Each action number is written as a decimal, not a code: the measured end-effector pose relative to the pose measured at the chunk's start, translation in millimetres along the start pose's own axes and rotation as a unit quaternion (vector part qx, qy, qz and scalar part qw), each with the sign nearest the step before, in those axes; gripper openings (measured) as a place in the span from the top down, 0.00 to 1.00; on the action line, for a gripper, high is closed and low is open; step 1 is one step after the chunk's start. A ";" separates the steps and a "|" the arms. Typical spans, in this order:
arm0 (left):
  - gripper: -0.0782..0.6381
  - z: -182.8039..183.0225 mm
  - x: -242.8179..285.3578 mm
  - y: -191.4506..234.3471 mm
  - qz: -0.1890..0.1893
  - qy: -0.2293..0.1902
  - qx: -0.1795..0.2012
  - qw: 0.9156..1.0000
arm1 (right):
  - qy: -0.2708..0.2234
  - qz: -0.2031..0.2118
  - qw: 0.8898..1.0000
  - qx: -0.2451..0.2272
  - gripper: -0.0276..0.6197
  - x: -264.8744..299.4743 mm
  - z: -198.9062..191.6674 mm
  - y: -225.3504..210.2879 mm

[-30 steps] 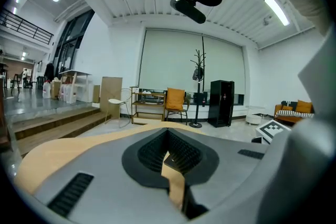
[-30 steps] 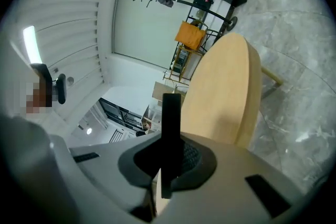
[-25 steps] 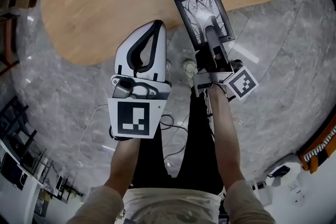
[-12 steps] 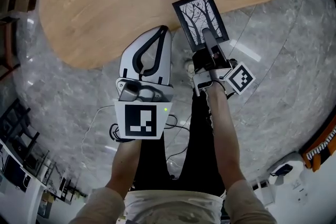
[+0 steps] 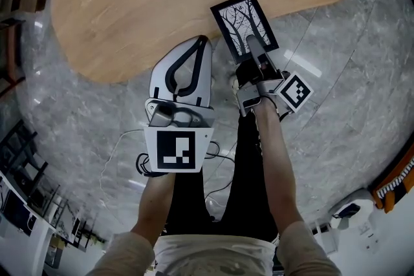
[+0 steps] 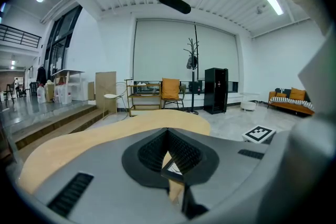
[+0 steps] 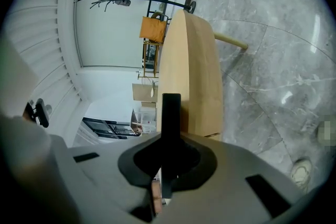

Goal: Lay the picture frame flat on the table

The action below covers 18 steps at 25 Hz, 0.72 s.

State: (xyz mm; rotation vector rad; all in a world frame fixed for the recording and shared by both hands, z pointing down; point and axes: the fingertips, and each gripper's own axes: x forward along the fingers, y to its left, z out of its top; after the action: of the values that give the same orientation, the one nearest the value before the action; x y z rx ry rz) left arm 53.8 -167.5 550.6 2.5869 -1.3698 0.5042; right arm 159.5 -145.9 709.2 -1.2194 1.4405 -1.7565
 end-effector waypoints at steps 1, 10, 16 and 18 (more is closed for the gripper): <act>0.88 -0.4 -1.0 -1.2 -0.003 0.001 0.004 1.000 | -0.001 -0.001 1.000 0.001 0.92 0.0 0.2 -0.2; 0.88 -10.1 -17.3 -4.1 0.005 0.009 0.002 1.000 | -0.008 -0.011 1.000 -0.006 0.92 2.9 -0.1 0.8; 0.88 -15.9 -28.2 -12.5 0.011 0.009 0.005 1.000 | -0.012 -0.026 0.999 -0.015 0.92 -0.1 1.8 0.7; 0.88 -18.2 -30.3 -11.6 0.015 0.007 0.001 1.000 | -0.012 -0.035 0.999 -0.020 0.92 3.2 2.3 -1.0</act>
State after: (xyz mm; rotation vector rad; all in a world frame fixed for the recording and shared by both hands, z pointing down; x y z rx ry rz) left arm 43.7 -132.1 556.3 2.5636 -1.4060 0.5281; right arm 160.3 -149.4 711.1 -1.3216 1.4414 -1.7596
